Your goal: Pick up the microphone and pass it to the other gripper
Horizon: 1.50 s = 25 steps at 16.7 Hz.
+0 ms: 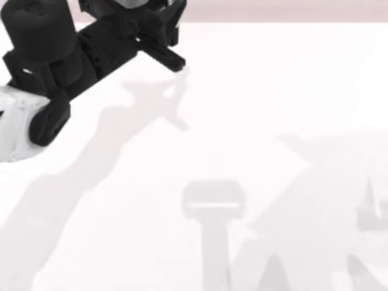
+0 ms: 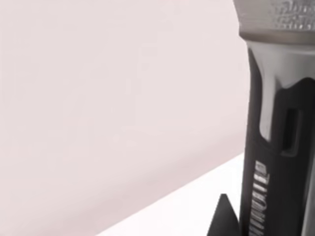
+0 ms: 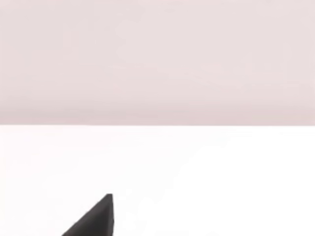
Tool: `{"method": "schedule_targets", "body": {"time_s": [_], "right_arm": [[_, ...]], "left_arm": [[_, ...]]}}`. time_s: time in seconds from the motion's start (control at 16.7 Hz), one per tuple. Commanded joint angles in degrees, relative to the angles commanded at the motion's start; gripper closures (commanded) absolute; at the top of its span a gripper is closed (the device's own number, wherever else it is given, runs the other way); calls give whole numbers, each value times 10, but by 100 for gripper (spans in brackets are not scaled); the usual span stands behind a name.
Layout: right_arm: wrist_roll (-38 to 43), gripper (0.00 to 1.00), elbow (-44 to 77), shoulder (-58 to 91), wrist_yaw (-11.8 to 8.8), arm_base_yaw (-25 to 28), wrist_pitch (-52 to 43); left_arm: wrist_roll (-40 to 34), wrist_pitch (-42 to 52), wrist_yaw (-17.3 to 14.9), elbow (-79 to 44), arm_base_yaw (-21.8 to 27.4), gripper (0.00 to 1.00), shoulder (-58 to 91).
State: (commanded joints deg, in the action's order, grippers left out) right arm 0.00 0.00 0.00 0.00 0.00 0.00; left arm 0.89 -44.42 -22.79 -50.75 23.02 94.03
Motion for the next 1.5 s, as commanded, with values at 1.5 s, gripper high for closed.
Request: {"method": "schedule_targets", "body": {"time_s": [1.5], "right_arm": [[-3, 0, 126, 172, -41, 87, 56]], "left_arm": [[-4, -13, 140, 53, 131, 100, -72]]}}
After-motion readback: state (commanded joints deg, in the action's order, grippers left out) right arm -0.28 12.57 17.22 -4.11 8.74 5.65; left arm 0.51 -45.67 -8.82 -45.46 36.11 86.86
